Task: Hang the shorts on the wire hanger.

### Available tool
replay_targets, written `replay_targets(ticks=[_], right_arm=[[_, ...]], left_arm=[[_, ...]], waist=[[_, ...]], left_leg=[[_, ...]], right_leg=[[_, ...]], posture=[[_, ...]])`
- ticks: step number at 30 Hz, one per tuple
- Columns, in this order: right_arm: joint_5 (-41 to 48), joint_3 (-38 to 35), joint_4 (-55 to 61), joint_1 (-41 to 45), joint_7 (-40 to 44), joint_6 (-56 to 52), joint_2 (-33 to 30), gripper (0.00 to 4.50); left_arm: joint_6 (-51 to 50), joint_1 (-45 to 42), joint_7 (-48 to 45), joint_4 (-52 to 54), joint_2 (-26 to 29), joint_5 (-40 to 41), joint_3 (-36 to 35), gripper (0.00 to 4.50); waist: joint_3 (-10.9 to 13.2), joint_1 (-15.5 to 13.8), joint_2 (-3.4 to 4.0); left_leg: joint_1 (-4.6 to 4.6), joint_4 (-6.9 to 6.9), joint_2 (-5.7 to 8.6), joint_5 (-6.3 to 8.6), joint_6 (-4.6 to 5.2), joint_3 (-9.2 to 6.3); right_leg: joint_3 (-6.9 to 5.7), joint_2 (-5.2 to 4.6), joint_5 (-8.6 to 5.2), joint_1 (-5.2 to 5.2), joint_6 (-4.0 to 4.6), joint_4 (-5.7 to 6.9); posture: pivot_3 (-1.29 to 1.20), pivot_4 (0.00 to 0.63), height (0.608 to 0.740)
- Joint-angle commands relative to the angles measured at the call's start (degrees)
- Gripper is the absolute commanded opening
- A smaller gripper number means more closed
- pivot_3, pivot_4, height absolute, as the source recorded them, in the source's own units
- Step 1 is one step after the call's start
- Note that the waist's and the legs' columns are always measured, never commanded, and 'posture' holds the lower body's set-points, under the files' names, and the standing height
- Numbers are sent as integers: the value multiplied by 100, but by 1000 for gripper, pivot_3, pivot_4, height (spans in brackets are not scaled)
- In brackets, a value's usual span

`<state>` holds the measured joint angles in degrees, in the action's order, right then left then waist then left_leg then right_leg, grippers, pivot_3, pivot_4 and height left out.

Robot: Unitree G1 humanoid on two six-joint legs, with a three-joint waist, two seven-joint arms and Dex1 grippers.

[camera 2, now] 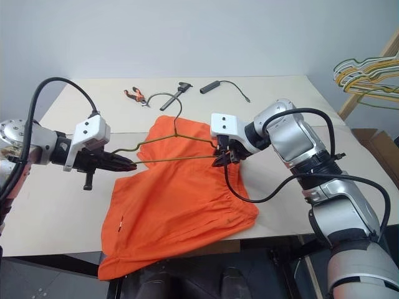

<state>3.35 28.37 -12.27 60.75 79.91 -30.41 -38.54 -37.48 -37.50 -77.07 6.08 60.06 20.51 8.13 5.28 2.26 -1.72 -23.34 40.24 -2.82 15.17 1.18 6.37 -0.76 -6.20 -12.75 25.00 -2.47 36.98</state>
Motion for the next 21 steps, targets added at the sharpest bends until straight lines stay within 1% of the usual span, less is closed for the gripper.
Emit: replay_targets(ticks=[1, 2, 6, 8, 9, 10, 15, 17, 20, 21], right_arm=[[76, -294, 173, 106, 113, 33, -53, 266], [88, -311, 190, 97, 127, 36, -69, 22], [231, -461, 548, -142, 275, -61, -282, 22], [320, -572, 776, -298, 301, -207, -388, 0], [384, -649, 901, -397, 306, -320, -460, 0], [476, -740, 1058, -520, 312, -506, -564, 0], [1225, -1485, 2018, -1487, 202, -1849, -1315, 0], [1551, -1888, 2390, -2050, 103, -2357, -1679, 0], [1952, -2621, 2758, -3091, -102, -3071, -2173, 0], [2050, -2814, 2835, -3377, -177, -3215, -2279, 0]], left_arm=[[164, -3, -41, 101, -8, 78, -214, 0], [212, 6, -56, 87, -23, 84, -226, 0], [906, 180, -257, -57, -198, 151, -380, 0], [1070, 210, -361, -133, -268, 206, -449, 538], [1120, 189, -431, -212, -335, 301, -520, 729], [1139, 147, -467, -321, -435, 430, -627, 1024], [1238, -66, 153, -932, -945, 552, -1118, 2646], [1061, 8, 311, -902, -1106, 803, -1376, 3258], [615, 379, 538, -376, -1312, 1331, -1675, 4294], [492, 490, 581, -202, -1351, 1466, -1726, 4489]], waist=[[0, 5, 0], [0, 6, 0], [0, -2, 0], [-1, -3, -1], [-1, -5, -2], [-1, -12, -2], [-1, -52, -2], [-1, -73, -3], [0, -87, -3], [0, -95, -4]], left_leg=[[0, 0, 0, 0, 0, 0], [0, 0, 0, 0, 0, 0], [-1, 0, 0, 0, 0, 0], [-2, 1, 0, 0, 0, 0], [-2, 2, 0, 0, 0, 0], [-2, 3, 0, 0, 0, -1], [-1, 9, 0, 13, 23, -3], [0, 9, 0, 16, 27, -3], [7, 10, -1, 20, 32, 0], [8, 8, 0, 21, 33, 0]], right_leg=[[0, 0, 0, 0, 0, 0], [0, 1, 0, 0, 0, 1], [0, 0, 0, 0, 0, -1], [-1, 0, 0, 0, 0, -1], [-2, 0, 0, 0, 0, -1], [-3, 0, 0, -1, 0, -2], [-3, 0, 1, -3, 0, -13], [-4, 0, 1, -6, 0, -23], [2, 0, 1, -8, 0, -25], [4, -1, 1, -9, 0, -27]], posture=[[5, 44, 740], [5, 44, 740], [-11, 42, 740], [-13, 42, 740], [-13, 42, 740], [-15, 43, 740], [-30, 58, 740], [-36, 66, 740], [-51, 85, 740], [-55, 87, 740]])
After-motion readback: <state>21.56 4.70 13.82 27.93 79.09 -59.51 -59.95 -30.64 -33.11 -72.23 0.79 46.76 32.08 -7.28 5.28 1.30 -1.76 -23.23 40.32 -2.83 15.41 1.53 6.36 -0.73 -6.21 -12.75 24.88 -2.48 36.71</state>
